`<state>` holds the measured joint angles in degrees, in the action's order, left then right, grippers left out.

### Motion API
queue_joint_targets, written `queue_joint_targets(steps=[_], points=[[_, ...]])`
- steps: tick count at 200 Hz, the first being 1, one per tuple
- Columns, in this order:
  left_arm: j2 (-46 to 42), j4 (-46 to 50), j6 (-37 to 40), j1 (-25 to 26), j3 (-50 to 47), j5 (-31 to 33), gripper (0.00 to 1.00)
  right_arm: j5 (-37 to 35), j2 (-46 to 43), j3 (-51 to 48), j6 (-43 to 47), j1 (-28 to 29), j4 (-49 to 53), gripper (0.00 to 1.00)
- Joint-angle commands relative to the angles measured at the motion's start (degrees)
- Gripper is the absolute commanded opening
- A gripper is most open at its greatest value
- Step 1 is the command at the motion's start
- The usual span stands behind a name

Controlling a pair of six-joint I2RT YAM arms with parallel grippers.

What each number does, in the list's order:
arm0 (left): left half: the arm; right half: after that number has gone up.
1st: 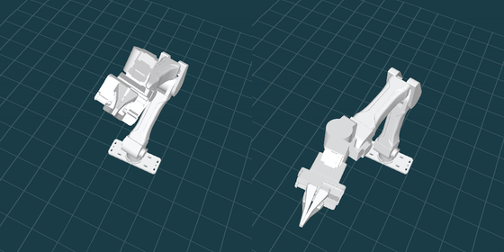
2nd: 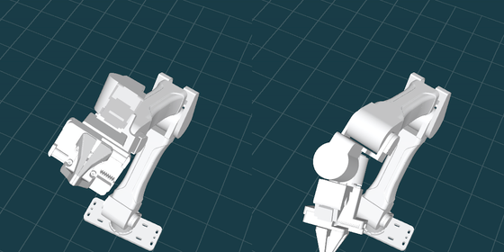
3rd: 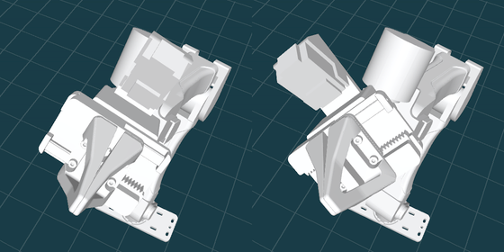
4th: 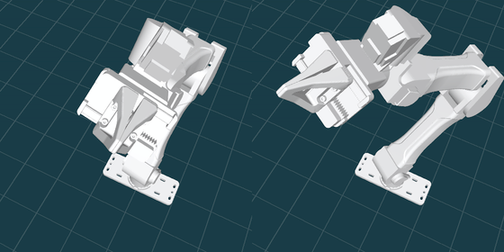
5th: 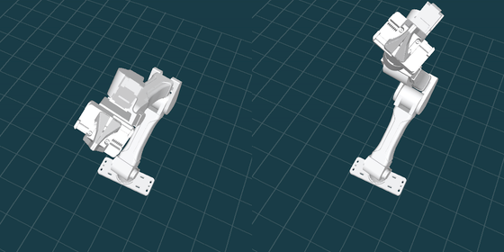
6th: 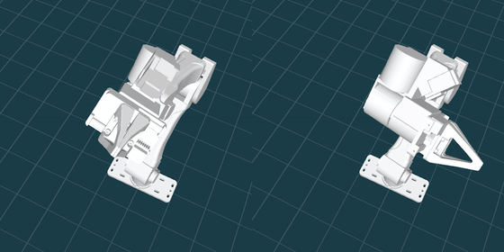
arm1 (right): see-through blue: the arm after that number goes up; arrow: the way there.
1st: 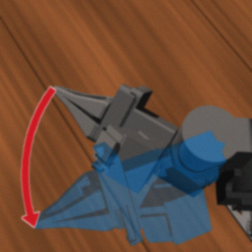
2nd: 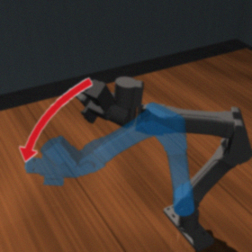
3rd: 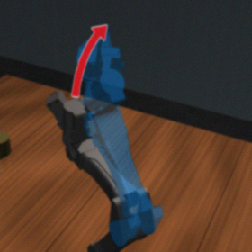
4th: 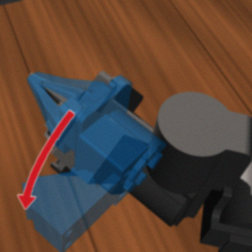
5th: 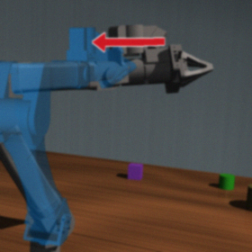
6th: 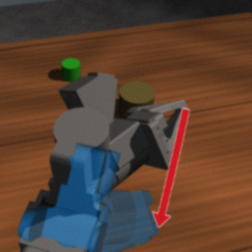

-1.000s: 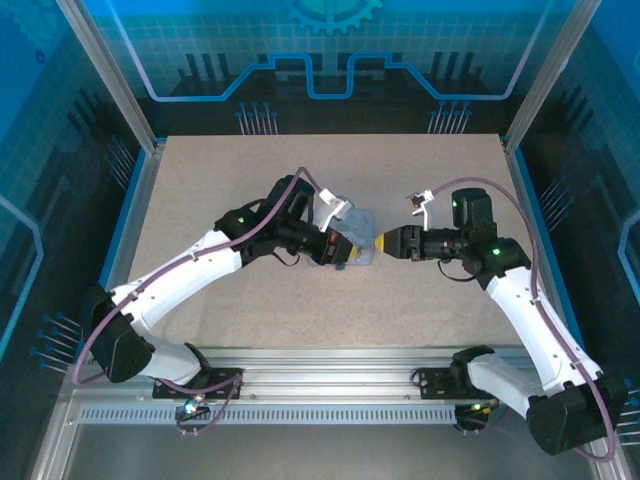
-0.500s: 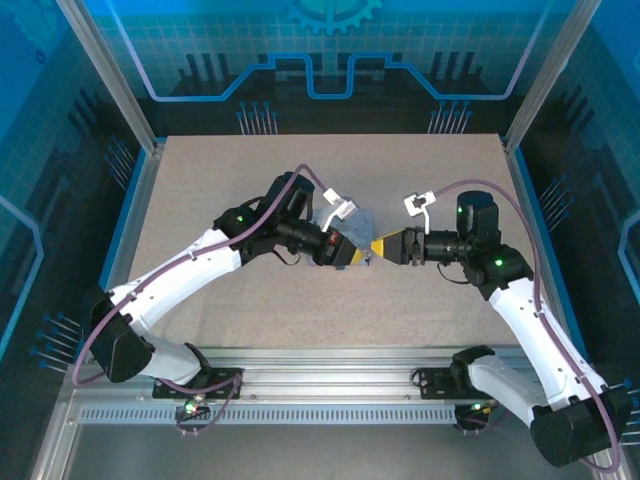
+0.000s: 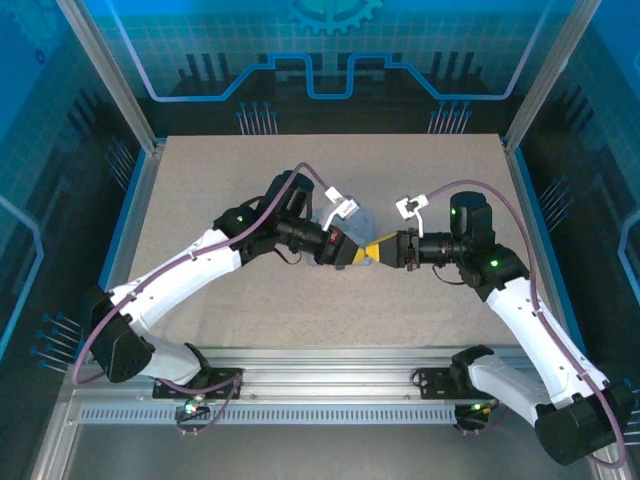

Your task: Unlock the padlock with the key

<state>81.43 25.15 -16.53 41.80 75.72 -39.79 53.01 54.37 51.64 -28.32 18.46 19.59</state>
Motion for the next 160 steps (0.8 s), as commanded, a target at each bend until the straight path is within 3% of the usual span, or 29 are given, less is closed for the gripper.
queue_joint_targets(steps=[1,48,86,109,160], points=[[-0.52,-0.76,-0.27,-0.19,0.68,-1.17,0.0,1.48,-0.68,1.16,1.66,0.78,1.32,0.21],[-0.86,-0.45,0.16,-0.24,0.81,-1.17,0.0,1.88,-0.58,1.45,2.69,0.76,2.28,0.0],[-1.38,-1.29,-0.63,-0.97,0.41,0.16,0.0,0.69,-0.84,1.84,3.36,1.05,3.04,0.0],[-3.54,-4.95,-3.33,-2.53,-2.4,1.2,0.25,-1.65,-1.75,2.06,3.27,1.03,3.26,0.0],[-7.51,-9.53,-6.72,-4.54,-6.96,1.37,0.34,-4.25,-3.47,2.02,1.92,0.95,1.95,0.0]])
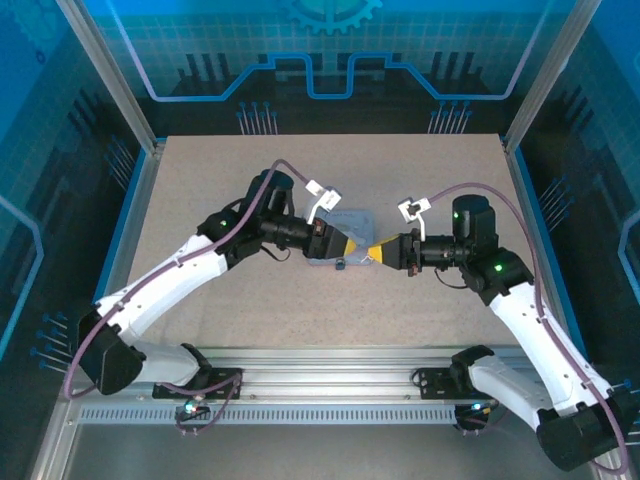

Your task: Unlock the padlock with the key

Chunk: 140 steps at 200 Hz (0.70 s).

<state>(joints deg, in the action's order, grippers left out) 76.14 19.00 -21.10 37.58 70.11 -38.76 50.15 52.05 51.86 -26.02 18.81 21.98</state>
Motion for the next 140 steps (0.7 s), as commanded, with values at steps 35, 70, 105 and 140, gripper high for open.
queue_joint_targets(steps=[35,70,105,140], points=[[-3.52,-7.22,-6.47,-0.32,-4.44,3.79,0.42,-5.71,-1.83,1.86,-0.58,0.7,-0.67,0.0],[-4.42,-8.1,-11.02,-0.41,-6.09,9.94,0.52,-16.05,-3.76,2.7,2.59,1.69,1.89,0.0],[-4.51,-8.63,-17.33,-1.14,-7.56,14.43,0.6,-29.07,-5.21,3.85,8.12,5.27,3.13,0.0],[-4.64,-11.46,-25.76,-3.77,-8.61,14.46,0.72,-46.09,-5.3,5.23,17.28,11.64,0.87,0.0]])
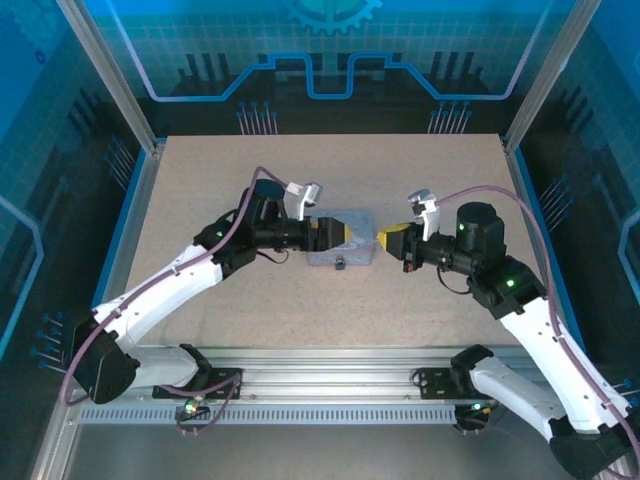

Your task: Unlock the padlock with the key

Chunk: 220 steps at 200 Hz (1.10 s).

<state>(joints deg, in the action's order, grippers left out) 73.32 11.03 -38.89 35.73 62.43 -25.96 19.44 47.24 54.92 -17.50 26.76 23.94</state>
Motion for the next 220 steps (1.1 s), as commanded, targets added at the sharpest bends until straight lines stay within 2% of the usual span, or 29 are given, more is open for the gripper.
queue_joint_targets(steps=[1,8,35,81,122,144,172,220], points=[[-1.8,-3.65,-8.22,-2.03,-0.97,1.59,0.73,-15.78,-0.49,2.19,9.04,3.88,-1.27,0.0],[-1.83,-4.71,-9.7,-2.52,-1.21,1.21,0.76,-18.51,-0.41,2.21,11.26,4.95,-2.49,0.0],[-1.78,-7.67,-14.17,-4.31,-1.92,0.0,0.77,-23.8,0.33,1.73,19.66,7.61,-8.85,0.0],[-0.69,-11.83,-21.31,-5.07,-1.09,-2.1,0.76,-24.25,-1.21,-4.03,37.43,11.68,-24.57,0.0],[1.63,-24.27,-33.5,-4.79,-2.75,-4.85,0.72,-25.92,-2.23,-9.19,51.69,16.31,-32.34,0.0],[2.82,-28.08,-37.37,-3.69,-2.52,-5.33,0.71,-29.3,-2.51,-10.7,55.48,18.76,-34.98,0.0],[5.01,-29.27,-38.75,-1.58,-0.79,-6.43,0.7,-33.3,-2.6,-12.44,59.18,21.65,-37.87,0.0],[6.97,-33.31,-41.7,0.33,-0.15,-6.73,0.62,-35.35,-2.51,-14.12,60.48,22.08,-41.11,0.0]])
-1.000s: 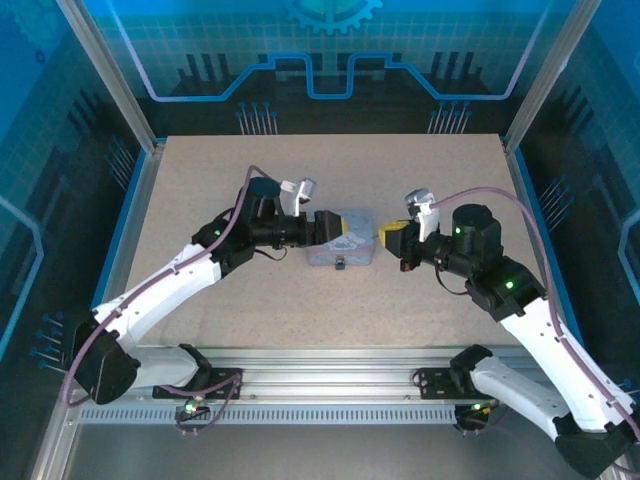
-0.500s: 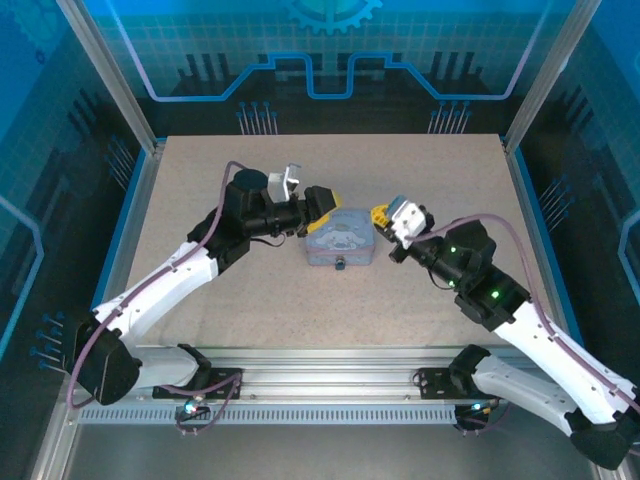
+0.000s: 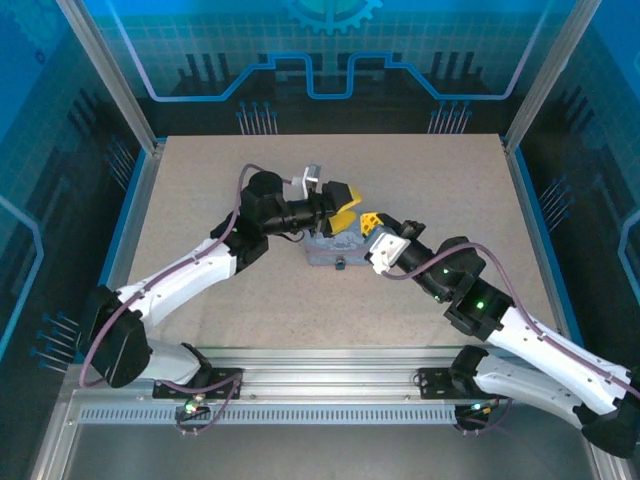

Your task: Unlock the padlock with the key

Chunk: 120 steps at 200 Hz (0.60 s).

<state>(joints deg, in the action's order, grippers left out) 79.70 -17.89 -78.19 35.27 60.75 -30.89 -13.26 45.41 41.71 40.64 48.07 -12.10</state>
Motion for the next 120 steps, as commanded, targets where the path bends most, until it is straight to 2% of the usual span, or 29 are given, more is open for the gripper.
queue_joint_targets(steps=[1,35,85,101,120], points=[[0.61,-4.37,-2.4,0.82,1.55,-1.8,0.61,-2.65,-0.63,-0.93,2.34,0.78,-5.1,0.0],[1.48,-6.41,-3.92,1.47,1.78,-2.15,0.55,-2.83,0.03,-1.4,2.62,0.74,-5.22,0.0],[1.63,-7.64,-5.05,1.65,2.09,-2.1,0.52,-1.76,0.11,-1.84,1.13,0.79,-4.16,0.0],[1.61,-8.48,-5.3,1.65,2.33,-2.31,0.44,-1.47,0.08,-2.17,1.02,0.76,-4.04,0.0],[1.68,-8.39,-5.29,1.73,2.53,-2.54,0.41,-0.98,0.1,-2.33,0.71,0.84,-3.71,0.0]])
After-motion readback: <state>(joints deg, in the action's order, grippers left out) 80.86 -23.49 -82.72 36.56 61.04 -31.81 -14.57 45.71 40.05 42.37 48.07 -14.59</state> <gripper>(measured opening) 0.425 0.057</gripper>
